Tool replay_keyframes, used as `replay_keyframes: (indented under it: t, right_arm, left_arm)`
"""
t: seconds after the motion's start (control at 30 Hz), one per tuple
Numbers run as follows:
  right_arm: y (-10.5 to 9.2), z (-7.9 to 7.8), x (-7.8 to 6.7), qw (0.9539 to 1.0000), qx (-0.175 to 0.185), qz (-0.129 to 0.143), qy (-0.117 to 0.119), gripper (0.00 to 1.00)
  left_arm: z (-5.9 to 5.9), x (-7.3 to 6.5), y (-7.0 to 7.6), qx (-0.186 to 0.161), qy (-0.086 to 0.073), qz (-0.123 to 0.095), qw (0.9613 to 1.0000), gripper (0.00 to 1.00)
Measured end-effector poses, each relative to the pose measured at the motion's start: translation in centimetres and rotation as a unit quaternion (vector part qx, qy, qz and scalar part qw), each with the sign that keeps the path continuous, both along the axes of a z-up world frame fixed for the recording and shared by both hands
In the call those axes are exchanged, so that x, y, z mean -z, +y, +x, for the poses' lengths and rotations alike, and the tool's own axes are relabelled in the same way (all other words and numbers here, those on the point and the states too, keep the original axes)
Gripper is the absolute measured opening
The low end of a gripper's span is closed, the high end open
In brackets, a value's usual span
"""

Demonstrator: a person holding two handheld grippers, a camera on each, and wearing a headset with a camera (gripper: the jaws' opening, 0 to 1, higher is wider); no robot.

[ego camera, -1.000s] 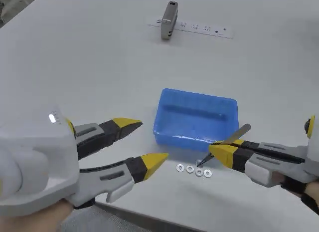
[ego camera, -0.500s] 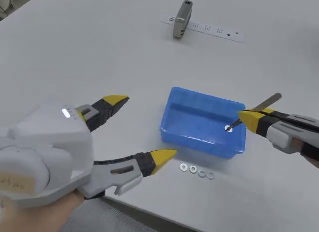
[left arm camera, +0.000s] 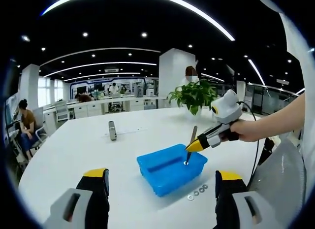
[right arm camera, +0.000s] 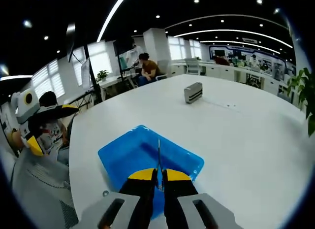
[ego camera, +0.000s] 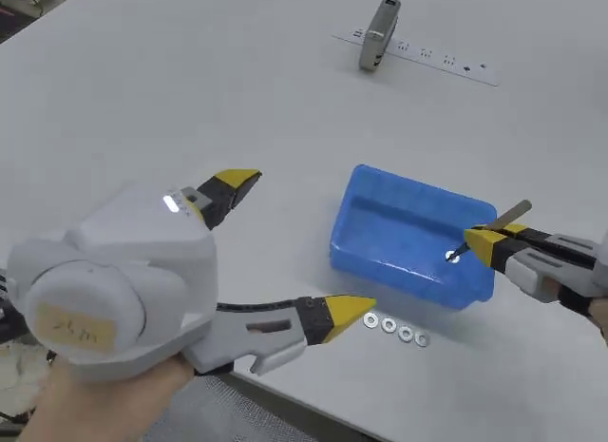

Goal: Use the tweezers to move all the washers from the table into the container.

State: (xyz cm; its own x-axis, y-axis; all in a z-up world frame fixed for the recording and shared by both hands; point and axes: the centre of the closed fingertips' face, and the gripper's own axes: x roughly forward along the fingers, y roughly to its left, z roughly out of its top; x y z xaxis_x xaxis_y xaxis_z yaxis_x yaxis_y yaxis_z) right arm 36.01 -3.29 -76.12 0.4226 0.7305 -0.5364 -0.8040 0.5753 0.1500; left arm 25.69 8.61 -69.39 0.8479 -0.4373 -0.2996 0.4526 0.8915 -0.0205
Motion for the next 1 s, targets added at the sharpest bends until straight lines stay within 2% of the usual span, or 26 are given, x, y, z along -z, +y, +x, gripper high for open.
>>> replay_keyframes:
  t: [0.13, 0.2, 0.37, 0.53, 0.63, 0.77, 1.0]
  right_arm:
    - [0.2, 0.2, 0.3, 1.0, 0.001, -0.004, -0.003, 0.03]
    - [0.1, 0.1, 0.5, 0.9997, 0.0, -0.021, -0.01, 0.03]
    - [-0.1, 0.0, 1.2, 0.9988, -0.006, -0.044, -0.022, 0.03]
    - [-0.3, 0.2, 1.0, 0.9992, 0.006, -0.033, -0.02, 0.03]
    - [-0.4, 0.3, 0.9, 0.9994, 0.014, -0.027, -0.016, 0.03]
    - [-0.7, 0.5, 0.0, 0.9993, 0.027, -0.015, -0.019, 0.04]
    - [-0.6, -0.1, -3.1, 0.9987, 0.029, 0.016, -0.038, 0.03]
  left_arm:
    - [0.2, -0.5, 0.4, -0.011, -0.012, -0.003, 0.9999, 0.94]
    - [0.2, -0.6, 0.5, -0.014, -0.012, -0.013, 0.9997, 0.96]
    - [0.3, -0.7, 0.7, -0.019, -0.013, -0.022, 0.9995, 0.99]
    - [0.3, -0.8, 0.7, -0.02, -0.017, -0.013, 0.9996, 0.99]
    - [0.3, -0.7, 0.7, -0.019, -0.014, -0.017, 0.9996, 0.99]
    - [0.3, -1.0, 0.9, -0.024, -0.021, -0.017, 0.9993, 0.99]
    - [0.2, -0.9, 0.6, -0.016, -0.022, -0.013, 0.9995, 0.99]
